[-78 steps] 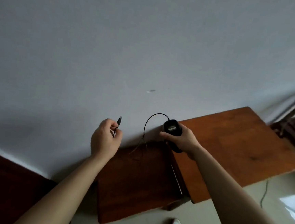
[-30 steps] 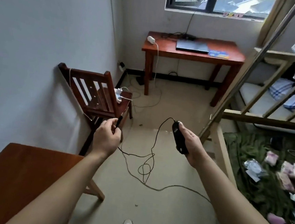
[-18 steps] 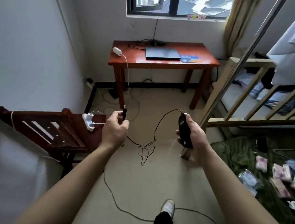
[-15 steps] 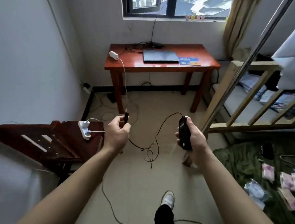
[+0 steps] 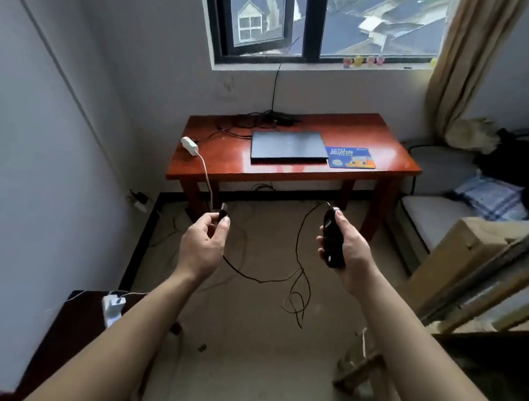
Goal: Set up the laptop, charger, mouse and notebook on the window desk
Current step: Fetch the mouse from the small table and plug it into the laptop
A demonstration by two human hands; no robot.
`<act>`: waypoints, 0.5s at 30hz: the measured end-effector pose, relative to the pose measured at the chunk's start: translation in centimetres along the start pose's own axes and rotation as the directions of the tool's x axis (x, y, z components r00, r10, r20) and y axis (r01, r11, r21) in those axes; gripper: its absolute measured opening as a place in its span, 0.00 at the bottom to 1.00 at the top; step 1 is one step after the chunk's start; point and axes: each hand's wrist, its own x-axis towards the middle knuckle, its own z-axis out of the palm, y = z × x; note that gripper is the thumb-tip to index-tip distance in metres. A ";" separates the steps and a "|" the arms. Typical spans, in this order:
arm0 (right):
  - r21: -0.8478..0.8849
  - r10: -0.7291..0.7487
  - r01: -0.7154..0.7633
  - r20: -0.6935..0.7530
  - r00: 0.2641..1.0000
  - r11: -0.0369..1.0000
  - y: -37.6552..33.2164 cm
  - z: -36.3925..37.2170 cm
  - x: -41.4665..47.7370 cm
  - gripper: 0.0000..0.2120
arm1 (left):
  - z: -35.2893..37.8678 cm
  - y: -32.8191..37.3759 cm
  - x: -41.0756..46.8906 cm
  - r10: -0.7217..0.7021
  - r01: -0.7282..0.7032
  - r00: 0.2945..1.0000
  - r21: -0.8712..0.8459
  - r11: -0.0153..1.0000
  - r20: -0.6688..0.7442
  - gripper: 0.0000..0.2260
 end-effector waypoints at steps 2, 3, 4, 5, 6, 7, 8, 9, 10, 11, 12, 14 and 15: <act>-0.001 0.012 -0.012 -0.001 1.000 1.000 -1.0 0.8 4.1 0.21 | 1.5 -0.8 4.0 -0.003 0.002 1.000 -0.013 1.000 -0.018 0.13; -0.003 0.011 -0.011 -0.003 1.000 1.000 -1.5 1.1 6.1 0.20 | 2.2 -1.3 6.1 0.001 -0.001 1.000 -0.014 1.000 -0.022 0.14; -0.003 0.012 -0.012 -0.006 1.000 1.000 -2.0 1.5 8.6 0.20 | 3.1 -1.8 8.6 0.010 -0.010 1.000 -0.007 1.000 -0.028 0.13; -0.002 0.009 -0.009 -0.018 1.000 1.000 -2.4 1.8 10.7 0.20 | 3.9 -2.2 11.0 0.034 -0.034 0.999 -0.002 0.999 -0.034 0.12; 0.002 0.000 0.000 -0.029 1.000 1.000 -3.1 2.3 13.1 0.19 | 4.8 -2.4 13.8 0.060 -0.060 0.997 -0.004 0.998 -0.044 0.09; 0.002 -0.016 0.016 -0.039 0.999 1.000 -3.9 2.8 15.2 0.18 | 5.6 -2.6 16.3 0.090 -0.091 0.994 -0.012 0.996 -0.055 0.07; -0.001 -0.035 0.035 -0.043 0.998 0.999 -4.9 3.3 17.2 0.17 | 6.4 -2.5 18.8 0.120 -0.122 0.991 -0.024 0.992 -0.062 0.06; -0.008 -0.058 0.058 -0.045 0.997 0.998 -6.0 4.0 19.3 0.16 | 7.3 -2.2 21.3 0.154 -0.157 0.986 -0.038 0.987 -0.057 0.05; -0.016 -0.085 0.084 -0.055 0.995 0.996 -7.4 4.8 21.7 0.15 | 8.1 -1.7 24.4 0.183 -0.185 0.982 -0.053 0.981 -0.043 0.05; -0.021 -0.114 0.113 -0.068 0.991 0.993 -9.0 5.5 23.8 0.13 | 9.0 -1.1 27.2 0.213 -0.214 0.977 -0.074 0.974 -0.027 0.04; -0.029 -0.147 0.145 -0.078 0.986 0.989 -10.7 6.2 25.5 0.13 | 9.7 -0.2 29.6 0.237 -0.237 0.971 -0.101 0.966 -0.015 0.04; -0.038 -0.230 0.228 -0.072 0.970 0.973 -14.7 7.5 29.6 0.13 | 11.4 2.3 35.3 0.290 -0.287 0.957 -0.153 0.946 -0.002 0.04; -0.048 -0.272 0.270 -0.064 0.960 0.962 -16.7 8.0 31.1 0.15 | 12.1 3.5 37.8 0.315 -0.311 0.949 -0.171 0.935 -0.003 0.05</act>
